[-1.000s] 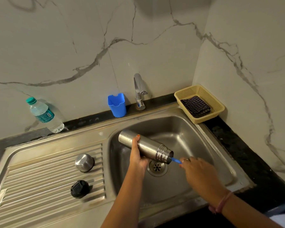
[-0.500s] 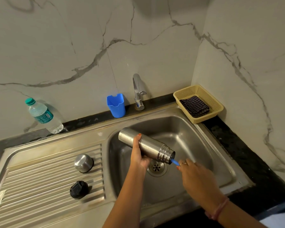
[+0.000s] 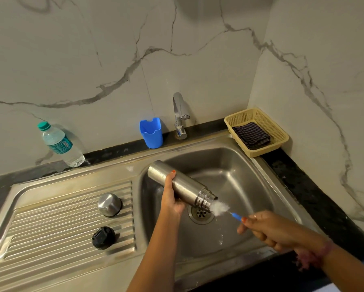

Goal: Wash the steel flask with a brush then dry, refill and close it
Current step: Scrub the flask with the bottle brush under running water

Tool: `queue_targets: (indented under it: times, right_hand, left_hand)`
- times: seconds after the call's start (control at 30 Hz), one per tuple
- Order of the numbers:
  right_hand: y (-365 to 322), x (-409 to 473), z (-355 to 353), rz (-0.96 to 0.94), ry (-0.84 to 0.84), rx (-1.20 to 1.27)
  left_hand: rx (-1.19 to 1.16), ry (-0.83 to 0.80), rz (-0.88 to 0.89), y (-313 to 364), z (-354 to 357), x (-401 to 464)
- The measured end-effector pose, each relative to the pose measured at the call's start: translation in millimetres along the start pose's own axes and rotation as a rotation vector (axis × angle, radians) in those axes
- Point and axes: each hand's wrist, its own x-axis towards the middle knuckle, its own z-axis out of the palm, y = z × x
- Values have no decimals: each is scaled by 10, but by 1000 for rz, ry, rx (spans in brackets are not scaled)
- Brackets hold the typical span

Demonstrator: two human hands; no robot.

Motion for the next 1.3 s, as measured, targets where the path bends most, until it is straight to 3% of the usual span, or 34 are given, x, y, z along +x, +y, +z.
queue_targets:
  times: [0.2, 0.3, 0.4, 0.47, 0.6, 0.77, 0.87, 1.0, 1.1, 1.2, 1.3]
  right_hand:
    - [47, 152, 160, -247, 361, -604]
    - [-35, 267, 262, -307, 589, -1017]
    - [-16, 334, 266, -382, 592, -1229]
    - [8, 281, 179, -366, 554, -1178]
    - [34, 203, -124, -284, 301, -621]
    - [-149, 315, -116, -28, 77, -284]
    - [-209, 400, -14, -42, 81, -315]
    - [-131, 264, -49, -256, 360, -897]
    - [-104, 135, -154, -292, 419, -1098]
    - [-97, 258, -154, -305, 404, -928]
    - [-155, 473, -50, -213, 268, -703]
  left_hand:
    - [-17, 2, -25, -97, 48, -39]
    - [-43, -5, -87, -174, 103, -92]
    - [-64, 0, -97, -163, 74, -53]
    - [-71, 2, -83, -139, 21, -23]
    - [-123, 19, -66, -109, -44, 26]
    - [-80, 24, -89, -208, 23, -61]
    - [-68, 33, -99, -264, 46, -73]
    - [-110, 48, -107, -223, 13, -32]
    - [-127, 67, -92, -207, -14, -12]
    - [-128, 74, -79, -263, 11, -34]
    - [-107, 51, -79, -328, 33, -47]
